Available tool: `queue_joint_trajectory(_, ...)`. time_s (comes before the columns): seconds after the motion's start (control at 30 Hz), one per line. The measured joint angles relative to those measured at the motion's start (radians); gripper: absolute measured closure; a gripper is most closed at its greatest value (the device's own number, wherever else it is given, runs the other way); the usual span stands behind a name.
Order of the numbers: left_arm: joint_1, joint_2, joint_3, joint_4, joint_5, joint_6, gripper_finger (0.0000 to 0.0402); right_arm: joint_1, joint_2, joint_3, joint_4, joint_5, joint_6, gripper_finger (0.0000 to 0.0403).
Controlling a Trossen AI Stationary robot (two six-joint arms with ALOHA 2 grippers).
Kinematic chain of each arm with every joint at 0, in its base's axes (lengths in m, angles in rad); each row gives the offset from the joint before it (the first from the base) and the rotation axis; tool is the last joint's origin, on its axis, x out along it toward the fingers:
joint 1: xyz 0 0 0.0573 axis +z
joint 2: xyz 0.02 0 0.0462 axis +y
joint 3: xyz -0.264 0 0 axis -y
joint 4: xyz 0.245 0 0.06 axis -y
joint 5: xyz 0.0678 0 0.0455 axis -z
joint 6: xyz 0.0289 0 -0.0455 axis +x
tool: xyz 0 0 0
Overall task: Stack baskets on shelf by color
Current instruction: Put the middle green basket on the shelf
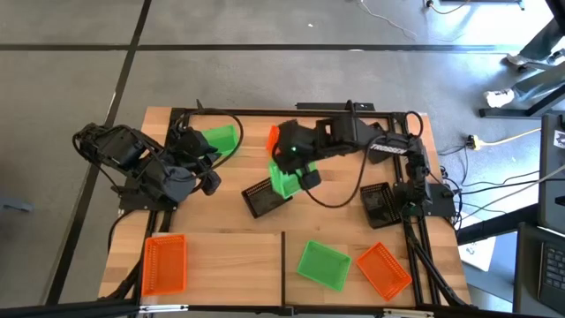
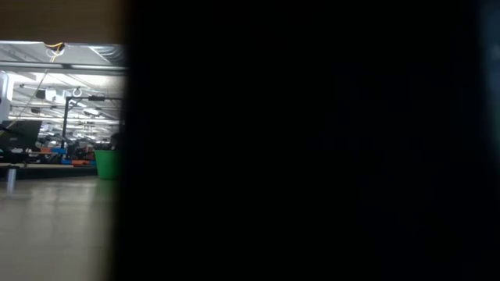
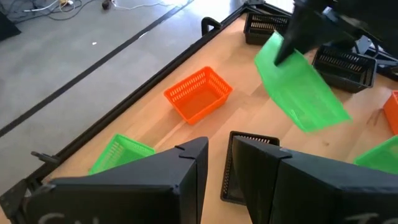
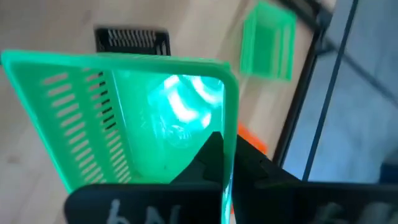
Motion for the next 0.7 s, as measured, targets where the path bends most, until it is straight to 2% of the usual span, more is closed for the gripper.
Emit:
queue_joint_trajectory(0.1, 0.0, 0.0, 0.0, 0.0, 0.0, 0.013, 0.0335, 0.021, 0.0, 0.0, 0.075, 0.019, -0.004, 0.0403)
queue_joint_trajectory(0.43, 0.0, 0.003, 0.0, 0.023, -0.001, 0.03, 0.0335, 0.029, 0.0, 0.005, 0.288, 0.251, 0.105, 0.0403)
queue_joint_trajectory(0.6, 0.006, 0.023, 0.0, 0.027, -0.016, 0.04, 0.0335, 0.029, -0.002, 0.006, 0.389, 0.328, 0.13, 0.0403)
queue_joint_trajectory(0.7, 0.008, 0.042, 0.0, 0.027, -0.045, 0.147, 0.0335, 0.029, -0.002, 0.006, 0.435, 0.332, 0.141, 0.0403)
